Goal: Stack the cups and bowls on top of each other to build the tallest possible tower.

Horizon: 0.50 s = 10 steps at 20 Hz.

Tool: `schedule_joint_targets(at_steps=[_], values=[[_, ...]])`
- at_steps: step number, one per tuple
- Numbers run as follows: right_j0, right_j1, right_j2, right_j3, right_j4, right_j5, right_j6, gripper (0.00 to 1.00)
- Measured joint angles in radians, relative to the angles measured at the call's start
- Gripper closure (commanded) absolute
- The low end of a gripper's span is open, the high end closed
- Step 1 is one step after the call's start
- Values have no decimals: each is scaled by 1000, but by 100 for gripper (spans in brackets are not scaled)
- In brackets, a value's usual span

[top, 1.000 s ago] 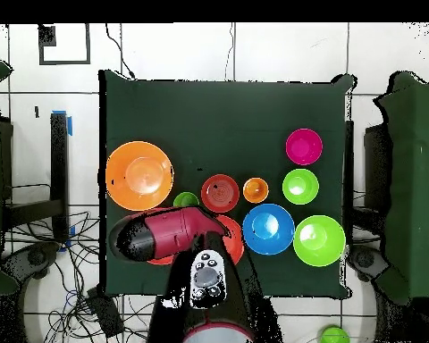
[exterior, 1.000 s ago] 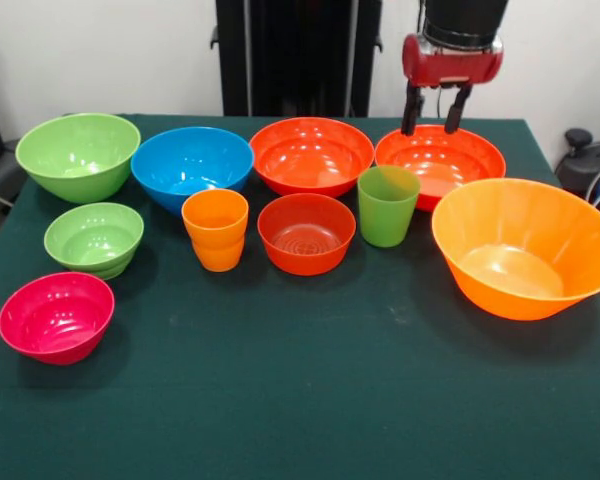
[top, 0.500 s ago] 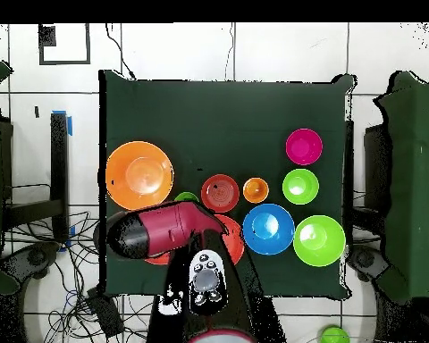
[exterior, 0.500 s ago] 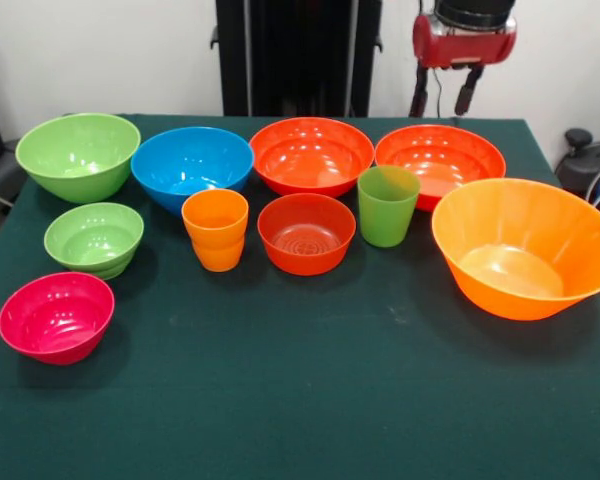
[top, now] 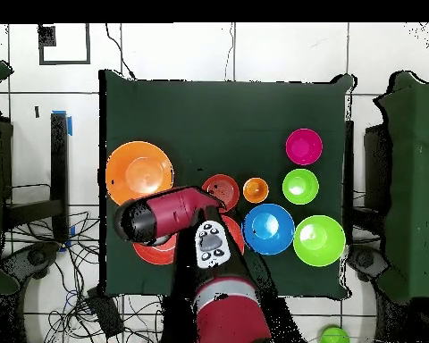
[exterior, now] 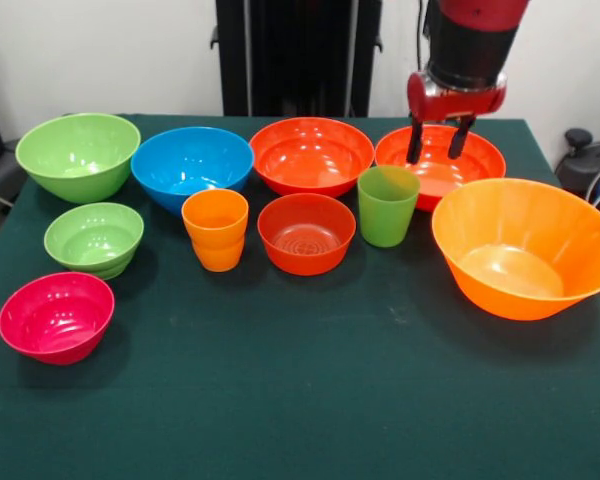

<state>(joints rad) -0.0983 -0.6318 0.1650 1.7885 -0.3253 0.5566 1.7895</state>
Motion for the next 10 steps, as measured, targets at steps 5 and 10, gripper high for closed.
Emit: schedule_joint_targets(at_steps=[5,10], values=[[-15,85,20,-53,-53,-2,0,0],[-19,148,37,-94,-101,-3,0,0]])
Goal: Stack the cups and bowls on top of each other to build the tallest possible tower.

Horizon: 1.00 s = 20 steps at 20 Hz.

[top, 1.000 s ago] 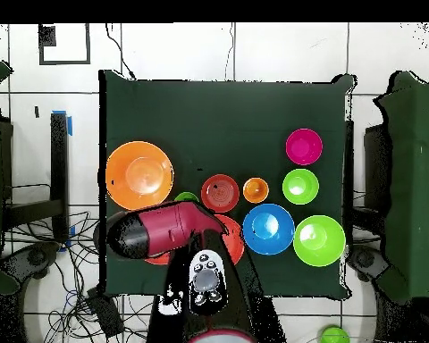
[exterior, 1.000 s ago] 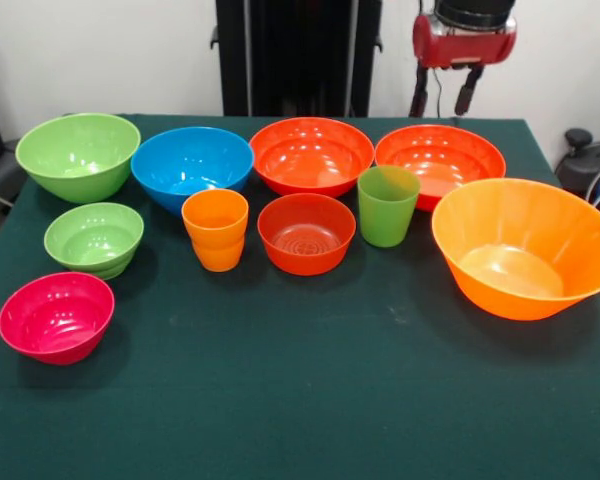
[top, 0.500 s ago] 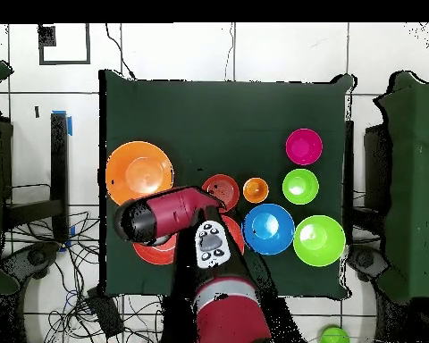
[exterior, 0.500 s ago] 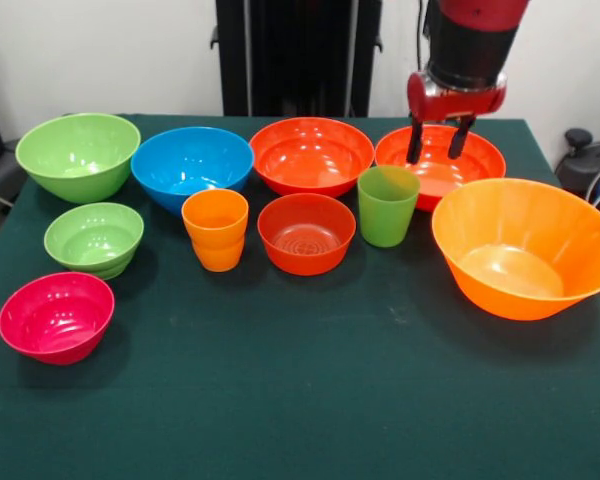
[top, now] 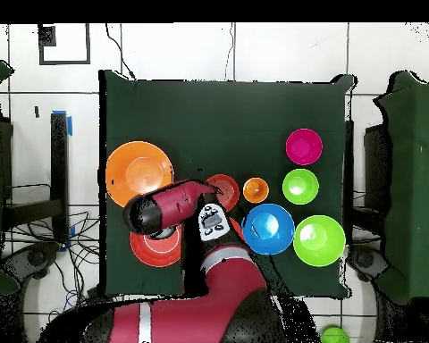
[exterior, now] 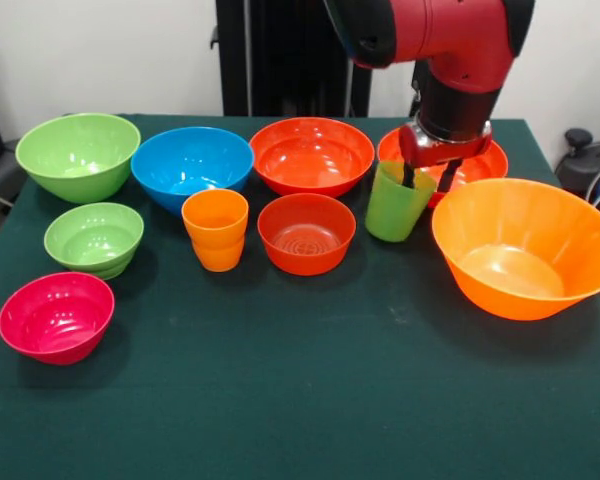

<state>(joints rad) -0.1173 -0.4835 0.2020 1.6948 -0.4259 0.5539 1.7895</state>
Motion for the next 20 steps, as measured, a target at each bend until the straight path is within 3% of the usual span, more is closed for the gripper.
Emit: schedule_joint_targets(at_steps=[9,10,20], values=[[-2,27,14,-22,-42,1,0,0],[-3,27,14,-26,-44,1,0,100],[-27,10,22,-32,-58,13,0,100]])
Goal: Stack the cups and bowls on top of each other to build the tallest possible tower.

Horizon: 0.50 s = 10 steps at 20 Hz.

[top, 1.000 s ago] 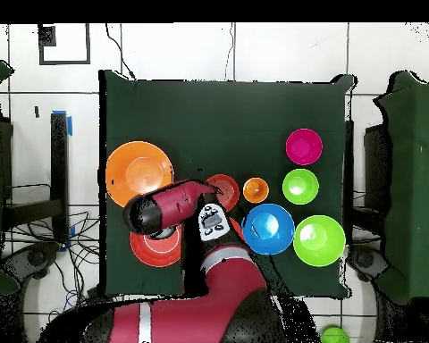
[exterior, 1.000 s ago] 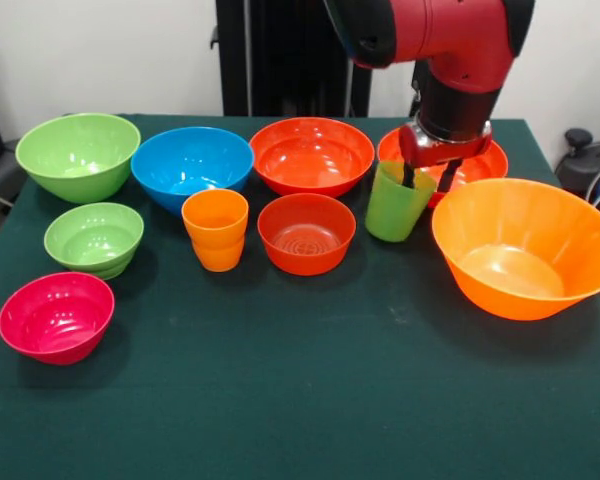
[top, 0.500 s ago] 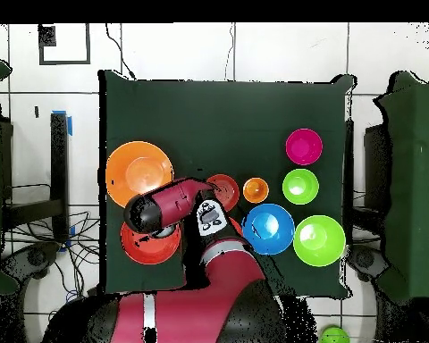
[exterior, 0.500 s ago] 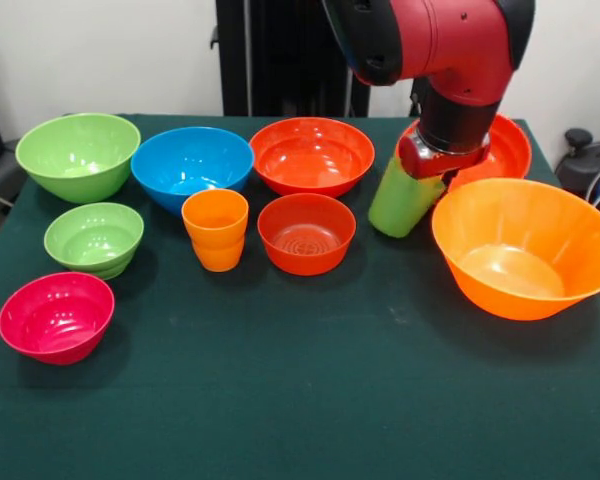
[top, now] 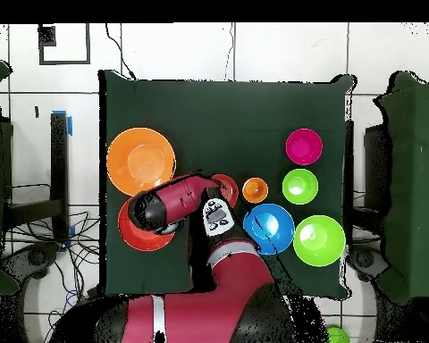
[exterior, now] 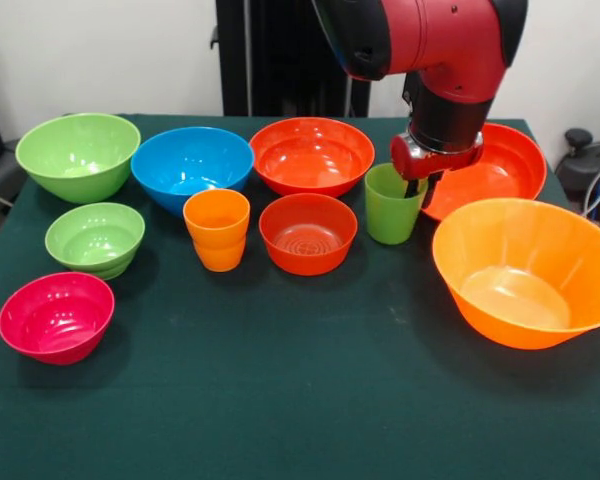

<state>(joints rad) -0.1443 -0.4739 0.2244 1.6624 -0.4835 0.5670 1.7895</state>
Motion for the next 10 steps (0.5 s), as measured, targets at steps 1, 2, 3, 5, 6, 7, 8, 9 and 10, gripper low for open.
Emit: schedule_joint_targets(at_steps=[1,2,3,5,6,7,8,9,10], values=[[-1,0,1,0,0,1,0,100],[-1,0,1,0,0,1,0,100],[0,0,1,0,0,0,0,100],[0,-1,1,0,0,1,0,100],[0,-3,3,0,0,3,0,100],[0,-4,4,0,0,5,0,100],[0,-5,5,1,0,7,0,100],[0,-11,12,1,0,18,0,100],[0,-16,18,1,0,29,0,100]])
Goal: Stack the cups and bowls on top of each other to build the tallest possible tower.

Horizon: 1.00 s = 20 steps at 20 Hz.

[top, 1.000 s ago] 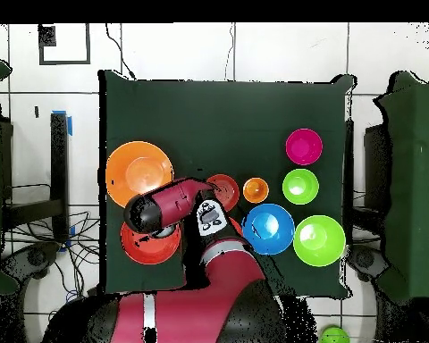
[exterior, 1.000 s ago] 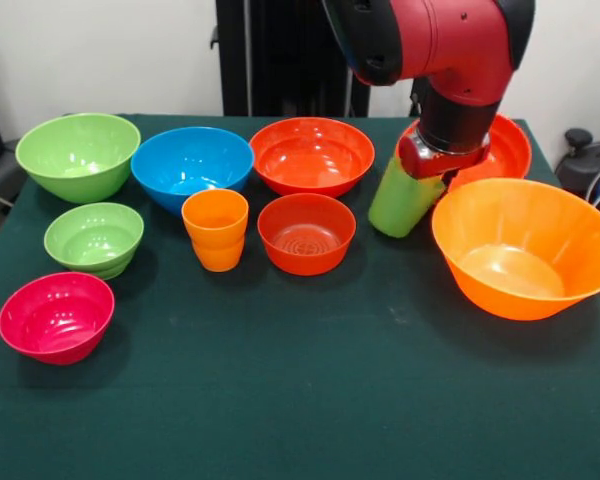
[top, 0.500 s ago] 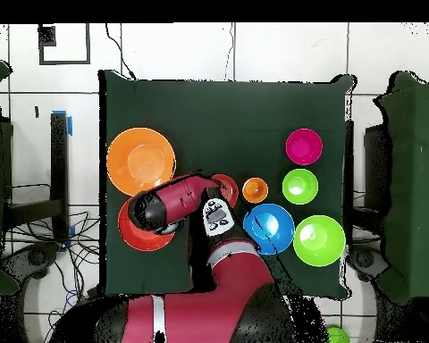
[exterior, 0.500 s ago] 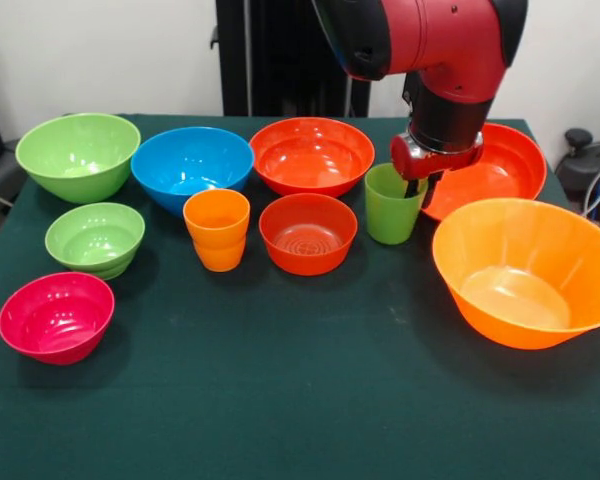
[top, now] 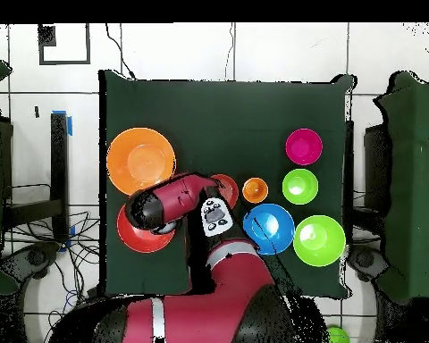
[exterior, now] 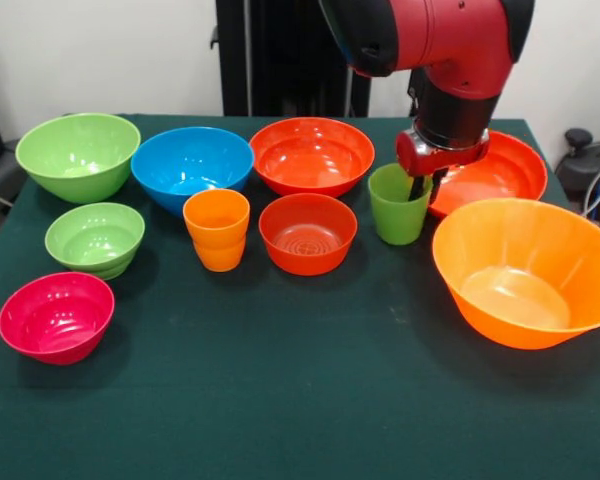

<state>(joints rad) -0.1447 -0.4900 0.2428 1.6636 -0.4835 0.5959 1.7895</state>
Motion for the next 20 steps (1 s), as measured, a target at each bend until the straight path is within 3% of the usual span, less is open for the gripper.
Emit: schedule_joint_targets(at_steps=[13,20], values=[[0,-162,80,2,43,318,0,100],[0,-211,92,6,43,333,0,100]])
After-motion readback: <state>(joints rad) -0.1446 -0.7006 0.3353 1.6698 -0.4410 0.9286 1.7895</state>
